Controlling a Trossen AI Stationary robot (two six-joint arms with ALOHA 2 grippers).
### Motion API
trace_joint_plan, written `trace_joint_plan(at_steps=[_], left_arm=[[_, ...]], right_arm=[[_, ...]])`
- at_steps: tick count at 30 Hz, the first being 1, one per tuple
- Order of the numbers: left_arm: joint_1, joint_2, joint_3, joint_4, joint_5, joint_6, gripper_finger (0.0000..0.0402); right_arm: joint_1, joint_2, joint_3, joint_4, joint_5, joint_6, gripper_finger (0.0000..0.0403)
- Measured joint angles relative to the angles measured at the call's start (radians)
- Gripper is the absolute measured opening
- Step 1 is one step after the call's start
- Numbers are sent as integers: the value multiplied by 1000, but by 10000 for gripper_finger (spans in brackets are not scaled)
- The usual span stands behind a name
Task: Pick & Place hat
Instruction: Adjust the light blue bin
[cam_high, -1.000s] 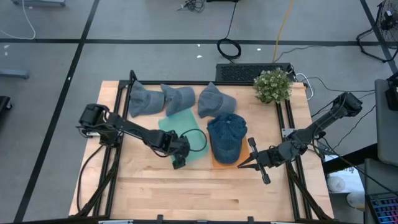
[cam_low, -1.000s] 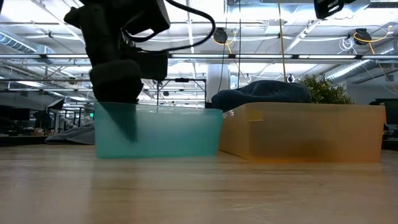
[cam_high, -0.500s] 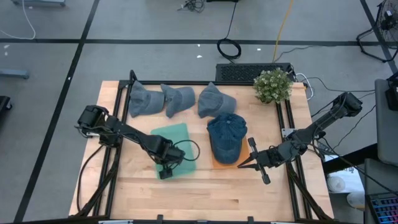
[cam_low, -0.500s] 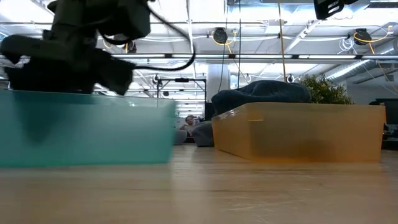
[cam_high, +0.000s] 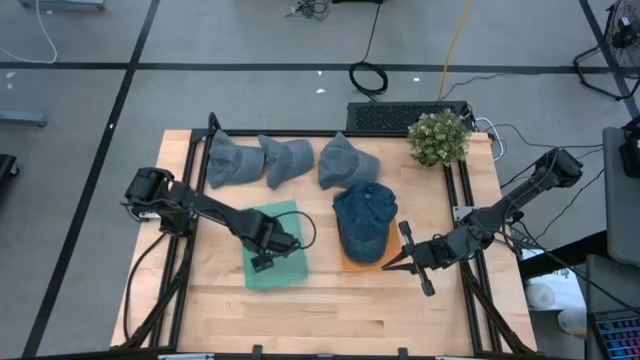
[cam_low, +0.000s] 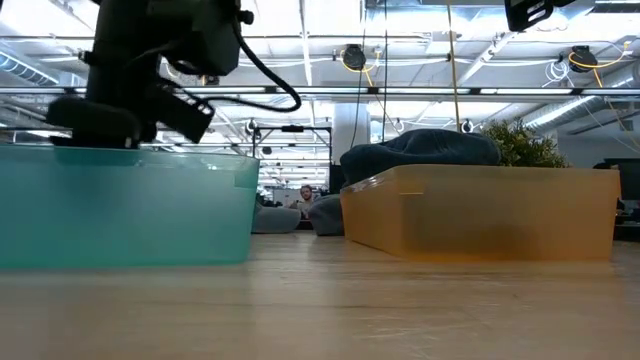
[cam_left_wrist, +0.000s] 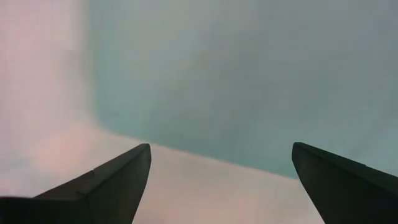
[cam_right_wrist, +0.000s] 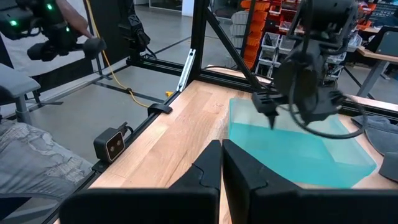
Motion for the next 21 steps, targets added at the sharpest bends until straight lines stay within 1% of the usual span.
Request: trace_joint_plan(at_steps=[4, 7, 10, 13, 16, 19, 21], left_arm=[[28, 0, 52, 1, -161, -25, 399], [63, 1, 77, 53, -235, -11, 399], [97, 5, 79, 144, -262, 39, 399], [125, 6, 78, 213, -320, 102, 399], [145, 11, 77, 297, -369, 201, 399], [153, 11, 77, 396, -361, 324, 399], [153, 11, 77, 467, -320, 405, 399]], right_arm=[[0, 0, 0, 0, 0, -1, 0], [0, 0, 0, 0, 0, -2, 0], [0, 0, 0, 0, 0, -3, 0], [0, 0, 0, -2, 0, -3, 0], [0, 0, 0, -7, 0, -3, 0], [0, 1, 0, -14, 0, -4, 0], [0, 1, 0, -14, 0, -4, 0]])
